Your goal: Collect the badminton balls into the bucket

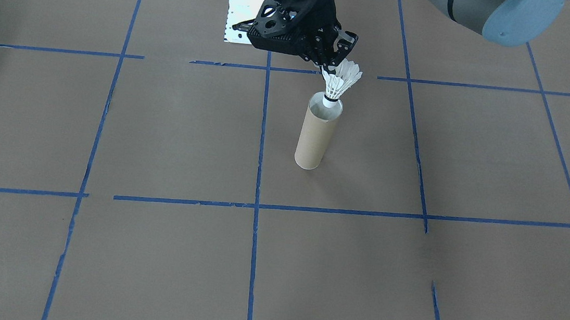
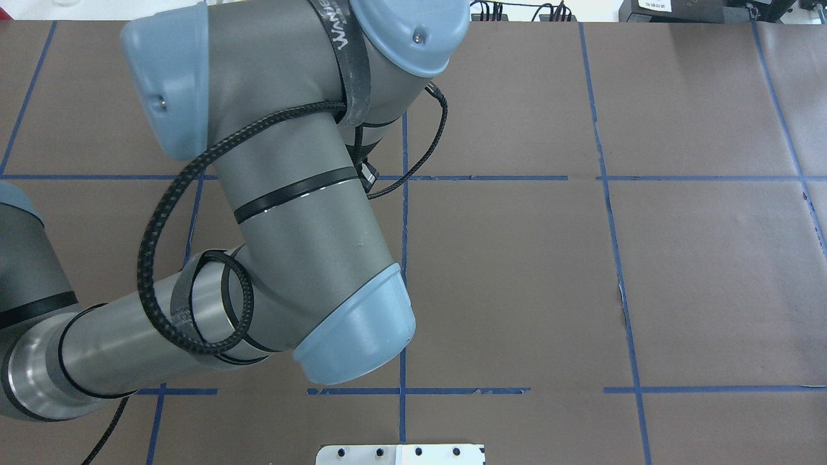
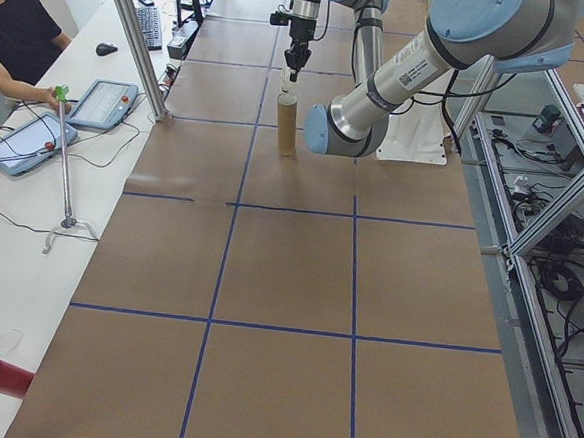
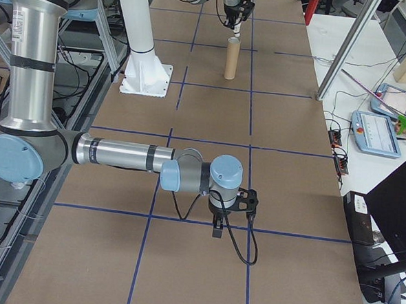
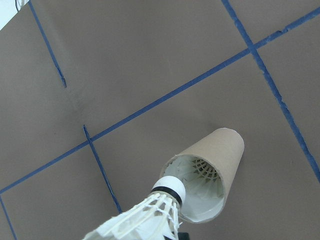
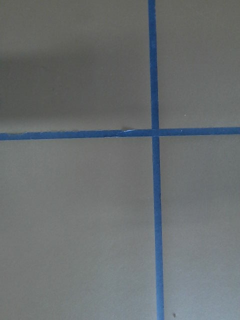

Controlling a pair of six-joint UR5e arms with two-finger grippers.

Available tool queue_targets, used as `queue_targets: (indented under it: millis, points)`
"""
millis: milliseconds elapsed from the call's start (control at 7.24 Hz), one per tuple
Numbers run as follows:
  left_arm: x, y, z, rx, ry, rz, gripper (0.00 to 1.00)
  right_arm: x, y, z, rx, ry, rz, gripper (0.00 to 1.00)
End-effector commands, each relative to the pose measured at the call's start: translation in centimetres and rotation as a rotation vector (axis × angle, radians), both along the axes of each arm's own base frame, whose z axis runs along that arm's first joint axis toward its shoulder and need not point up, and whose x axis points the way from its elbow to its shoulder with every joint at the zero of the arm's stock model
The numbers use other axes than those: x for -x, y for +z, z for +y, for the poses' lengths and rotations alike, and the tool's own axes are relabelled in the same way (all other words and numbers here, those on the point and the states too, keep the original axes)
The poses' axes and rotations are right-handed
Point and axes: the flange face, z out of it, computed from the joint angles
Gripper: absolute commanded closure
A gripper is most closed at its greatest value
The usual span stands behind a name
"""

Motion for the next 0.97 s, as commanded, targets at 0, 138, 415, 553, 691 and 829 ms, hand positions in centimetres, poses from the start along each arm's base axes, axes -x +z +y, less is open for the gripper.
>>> queue_targets:
  millis: [0, 138, 415, 553, 691, 829]
  points:
    - [-0.6, 0.5, 0.2, 0.001, 0.021, -0.012, 1.0, 0.0, 0.0, 0.0, 0.0, 0.0, 0.0, 0.0]
    - [-1.0, 0.6, 0.5, 0.002, 0.03, -0.014, 1.0, 0.0, 0.0, 0.0, -0.001, -0.001, 0.0, 0.0]
    - [-2.1, 0.9, 1.1, 0.009, 0.047, -0.024, 0.72, 0.0, 0.1, 0.1, 0.001, -0.001, 0.0, 0.0]
    - [-2.4, 1.1, 0.9, 0.012, 0.046, -0.026, 0.01, 0.0, 0.0, 0.0, -0.001, -0.001, 0.0, 0.0]
    - [-2.3, 1.1, 0.9, 0.011, 0.046, -0.024, 0.0, 0.0, 0.0, 0.0, 0.0, 0.0, 0.0, 0.0]
    - [-2.1, 1.3, 1.1, 0.011, 0.046, -0.02, 0.0, 0.0, 0.0, 0.0, -0.001, -0.001, 0.0, 0.0]
